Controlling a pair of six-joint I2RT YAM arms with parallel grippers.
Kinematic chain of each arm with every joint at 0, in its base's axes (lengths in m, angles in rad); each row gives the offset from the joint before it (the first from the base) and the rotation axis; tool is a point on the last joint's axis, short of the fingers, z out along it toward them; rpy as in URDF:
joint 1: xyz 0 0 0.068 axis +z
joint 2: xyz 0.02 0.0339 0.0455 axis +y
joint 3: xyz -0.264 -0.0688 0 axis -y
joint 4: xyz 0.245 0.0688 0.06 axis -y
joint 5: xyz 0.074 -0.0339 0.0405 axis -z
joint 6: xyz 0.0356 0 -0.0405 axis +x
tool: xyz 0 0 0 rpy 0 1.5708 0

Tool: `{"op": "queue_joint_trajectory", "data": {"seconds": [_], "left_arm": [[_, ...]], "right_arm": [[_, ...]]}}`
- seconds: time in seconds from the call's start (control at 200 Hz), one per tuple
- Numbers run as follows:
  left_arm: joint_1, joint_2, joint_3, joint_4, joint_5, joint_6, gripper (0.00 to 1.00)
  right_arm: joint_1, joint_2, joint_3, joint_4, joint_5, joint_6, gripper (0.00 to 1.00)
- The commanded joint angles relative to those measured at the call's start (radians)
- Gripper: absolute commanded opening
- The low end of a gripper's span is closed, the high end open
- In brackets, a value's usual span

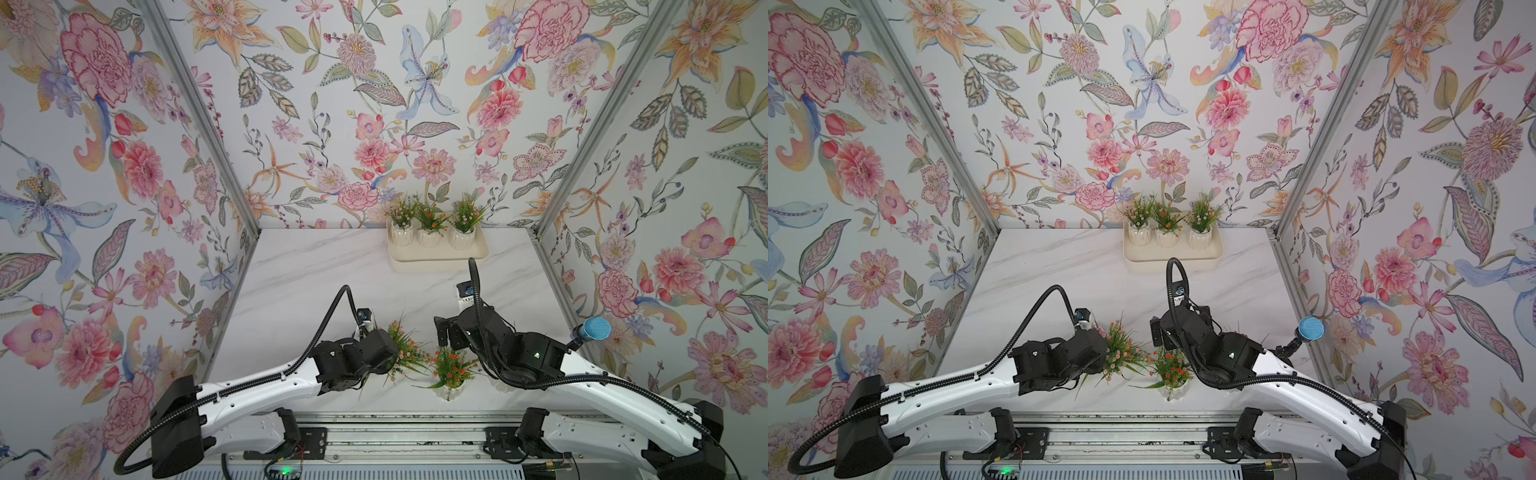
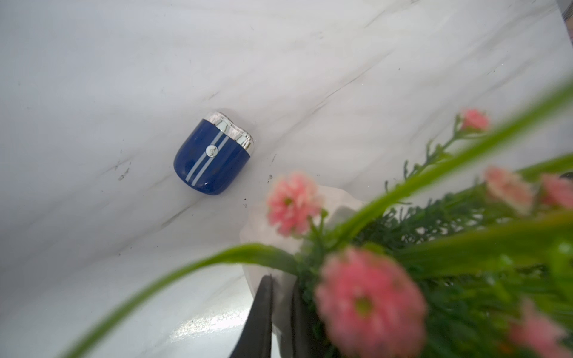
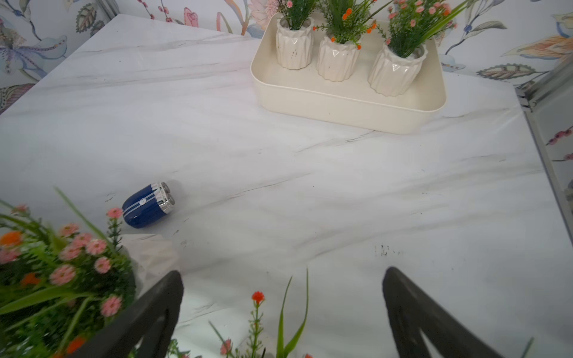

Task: Put the potted gypsophila into the storage box
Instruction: Pick up the baby's breath potted plant from the center of the board.

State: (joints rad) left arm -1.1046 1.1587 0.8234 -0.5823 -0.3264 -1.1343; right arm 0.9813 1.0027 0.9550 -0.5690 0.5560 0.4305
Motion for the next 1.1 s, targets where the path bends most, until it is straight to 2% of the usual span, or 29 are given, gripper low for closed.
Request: {"op": "queue_joint_trajectory", "data": {"seconds": [0.0,0.11,0.215,0.28,0.305,0.43,0.545,0.675,0.901,1.096], "left_arm": [[0.036,-0.045,0.058,0.057,-0.069,-0.004,0.00],[0.129,-0.027,0.103,0.113,-0.035,0.074,0.00],[0.249,0.022,0.161,0.211,0.040,0.177,0.00],[0.329,0.076,0.208,0.283,0.112,0.234,0.00],[0.356,0.103,0.234,0.308,0.137,0.256,0.00],[0.445,0.265,0.403,0.361,0.213,0.353,0.00],[0.490,0.441,0.570,0.392,0.282,0.424,0.00],[0.540,0.615,0.728,0.434,0.362,0.448,0.00],[0.616,0.878,1.012,0.439,0.485,0.461,0.00],[0.642,1.066,1.233,0.338,0.502,0.476,0.00]], "right_arm": [[-0.095,-0.031,0.057,0.028,-0.033,-0.085,1.00],[-0.215,-0.049,0.056,0.101,-0.150,-0.116,1.00],[-0.295,-0.019,0.061,0.166,-0.207,-0.131,1.00],[-0.326,0.024,0.080,0.190,-0.236,-0.136,1.00],[-0.367,0.043,0.090,0.199,-0.250,-0.142,1.00],[-0.463,0.153,0.154,0.244,-0.333,-0.159,1.00],[-0.550,0.266,0.235,0.282,-0.408,-0.171,1.00],[-0.622,0.398,0.351,0.287,-0.459,-0.177,1.00],[-0.649,0.554,0.483,0.292,-0.471,-0.173,1.00],[-0.657,0.643,0.541,0.295,-0.474,-0.168,1.00]]}}
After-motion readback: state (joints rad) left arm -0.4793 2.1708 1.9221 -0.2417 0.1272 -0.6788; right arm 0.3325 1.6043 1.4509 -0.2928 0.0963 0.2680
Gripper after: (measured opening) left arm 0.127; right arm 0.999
